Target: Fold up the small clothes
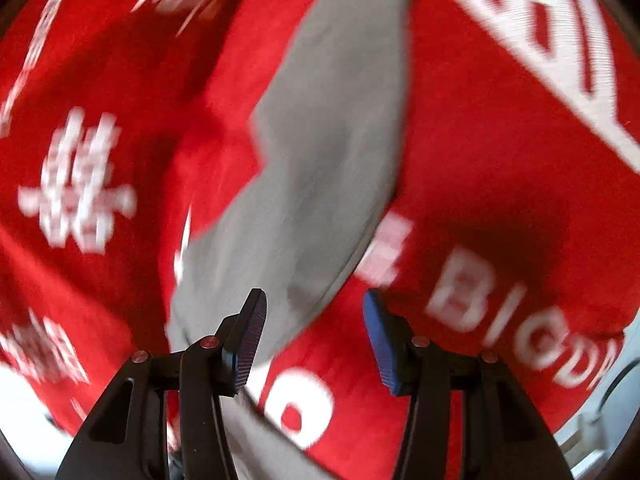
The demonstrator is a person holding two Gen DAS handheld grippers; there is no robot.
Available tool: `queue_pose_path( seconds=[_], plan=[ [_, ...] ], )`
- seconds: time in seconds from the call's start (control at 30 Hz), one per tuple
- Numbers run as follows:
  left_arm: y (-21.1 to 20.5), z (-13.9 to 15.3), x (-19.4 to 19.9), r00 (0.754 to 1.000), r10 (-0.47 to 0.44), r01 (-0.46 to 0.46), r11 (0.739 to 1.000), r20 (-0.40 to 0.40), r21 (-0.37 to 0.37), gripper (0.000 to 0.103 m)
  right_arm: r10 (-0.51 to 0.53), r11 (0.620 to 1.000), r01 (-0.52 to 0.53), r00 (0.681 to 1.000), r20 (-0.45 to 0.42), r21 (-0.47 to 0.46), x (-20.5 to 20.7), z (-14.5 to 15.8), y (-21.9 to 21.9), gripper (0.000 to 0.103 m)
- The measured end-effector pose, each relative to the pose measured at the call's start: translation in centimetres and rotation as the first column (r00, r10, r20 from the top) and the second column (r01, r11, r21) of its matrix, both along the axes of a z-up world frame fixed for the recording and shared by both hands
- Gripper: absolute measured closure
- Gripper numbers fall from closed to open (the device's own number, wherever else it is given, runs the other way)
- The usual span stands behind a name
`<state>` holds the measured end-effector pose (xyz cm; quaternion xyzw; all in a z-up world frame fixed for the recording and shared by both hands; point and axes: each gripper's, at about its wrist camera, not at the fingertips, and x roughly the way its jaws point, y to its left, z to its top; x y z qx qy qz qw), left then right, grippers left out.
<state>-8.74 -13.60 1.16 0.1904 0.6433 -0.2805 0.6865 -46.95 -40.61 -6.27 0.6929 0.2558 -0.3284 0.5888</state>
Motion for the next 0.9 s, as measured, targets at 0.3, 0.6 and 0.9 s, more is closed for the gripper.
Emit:
queue_pose_path(
  seconds=[0.3,0.6,0.9],
  plan=[
    [-3.5,-0.3,-2.3,0.999,-0.037,0.037,0.999,-0.013,-0.005,0.0,-0.097,0.995,0.096,0.994,0.048,0.021,-1.7,-2.6,-4.4,0.048],
    [-5.6,-0.8,-3.2,0.998,-0.048,0.047,0.999,-0.027,-0.025,0.0,-0.182,0.983,0.172,0.965,0.19,0.069,-2.1,-4.1,-6.1,0.053],
    [-4.8,-0.7,-2.6,0.999,-0.019,0.018,0.999,-0.032,-0.036,0.0,-0.147,0.989,0.137,0.918,0.368,0.051,0.1,-1.2,-6.4,0.097]
  ],
)
